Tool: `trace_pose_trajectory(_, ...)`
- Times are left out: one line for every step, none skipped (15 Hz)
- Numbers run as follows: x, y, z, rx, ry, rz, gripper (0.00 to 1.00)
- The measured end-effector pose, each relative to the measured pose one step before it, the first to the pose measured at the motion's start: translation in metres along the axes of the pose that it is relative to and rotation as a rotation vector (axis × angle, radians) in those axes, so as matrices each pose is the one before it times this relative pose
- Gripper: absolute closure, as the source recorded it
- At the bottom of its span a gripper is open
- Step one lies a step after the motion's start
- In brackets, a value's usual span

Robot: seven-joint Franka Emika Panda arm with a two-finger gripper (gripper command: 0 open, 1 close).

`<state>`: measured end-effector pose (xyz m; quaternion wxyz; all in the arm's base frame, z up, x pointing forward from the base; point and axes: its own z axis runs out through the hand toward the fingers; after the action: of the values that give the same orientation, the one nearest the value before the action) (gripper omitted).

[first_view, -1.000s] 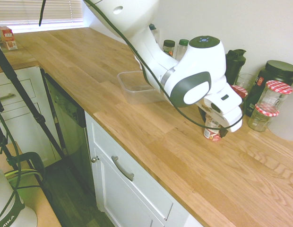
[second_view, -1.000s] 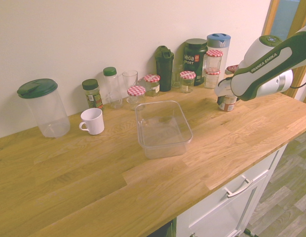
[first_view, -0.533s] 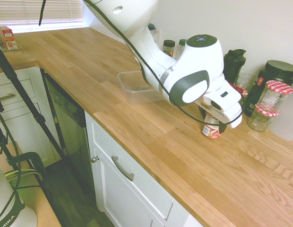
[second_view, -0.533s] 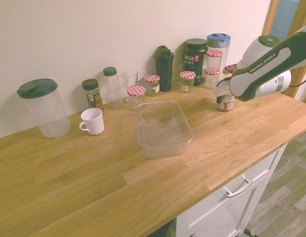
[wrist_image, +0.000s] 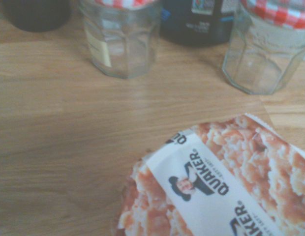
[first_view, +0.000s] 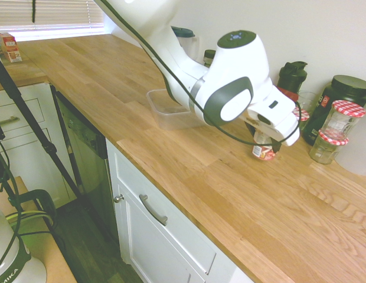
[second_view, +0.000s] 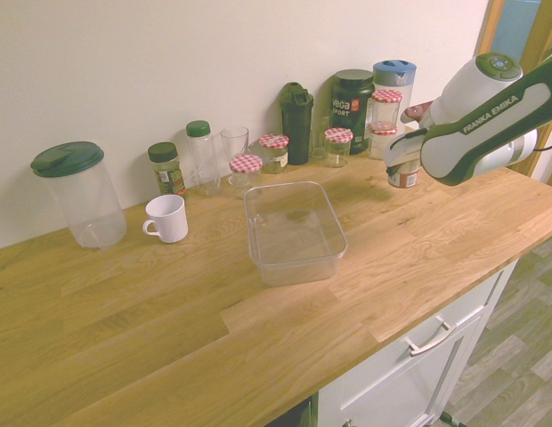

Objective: Put the cereal into the container

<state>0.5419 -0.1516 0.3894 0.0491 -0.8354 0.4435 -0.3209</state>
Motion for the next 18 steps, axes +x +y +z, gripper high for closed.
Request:
trace_pose_trajectory(-0.00464, -0.00984, -0.0128, 0.01609, 0.01192, -0.01433, 1.0)
trace_pose_trajectory(-0.00582, -0.01277, -0.01019, 0.01332, 0.00969, -0.01323, 1.0)
trace_pose_trajectory(-0.00922, -0.01283, -0.00623, 0.00648, 0.00349, -0.01274, 1.0)
trace_pose_trajectory(-0.01178, -0.01165, -0.00241, 0.00194, 0.00238, -0.01426, 1.0)
trace_pose_trajectory(-0.0142, -0.01413, -0.00169, 0.00012, 0.00252, -0.01661, 1.0)
trace_pose_trajectory(-0.01521, -0.01709, -0.00279, -0.00249, 0.0029, -0.01453, 1.0)
trace_pose_trajectory(-0.01646, -0.0181, -0.00392, 0.00141, 0.00492, -0.01475, 1.0)
trace_pose_trajectory(-0.02008, -0.01931, -0.00495, 0.00666, 0.00365, -0.01845, 1.0)
trace_pose_trajectory(-0.01978, -0.01695, -0.00479, 0.00355, 0.00179, -0.01606, 1.0)
trace_pose_trajectory(-0.01736, -0.0131, -0.00371, -0.00124, 0.00006, -0.01188, 1.0)
trace_pose_trajectory(-0.01532, -0.01117, -0.00336, -0.00034, 0.00099, -0.01534, 1.0)
trace_pose_trajectory(-0.01161, -0.00761, -0.00189, 0.00078, 0.00246, -0.01231, 1.0)
trace_pose_trajectory(-0.00863, -0.00461, -0.00039, -0.00037, -0.00025, -0.00807, 1.0)
trace_pose_trajectory(-0.00712, -0.00367, 0.0007, -0.00368, -0.0025, -0.00655, 1.0)
trace_pose_trajectory(-0.00497, -0.00299, 0.00221, -0.0026, -0.00389, -0.00924, 1.0)
trace_pose_trajectory(-0.00365, -0.00428, 0.00142, 0.00426, -0.00417, -0.01069, 1.0)
trace_pose_trajectory(-0.00491, -0.00463, 0.00049, 0.00517, -0.00542, -0.01271, 1.0)
trace_pose_trajectory(-0.00746, -0.0044, 0.00087, 0.00418, -0.00776, -0.01443, 1.0)
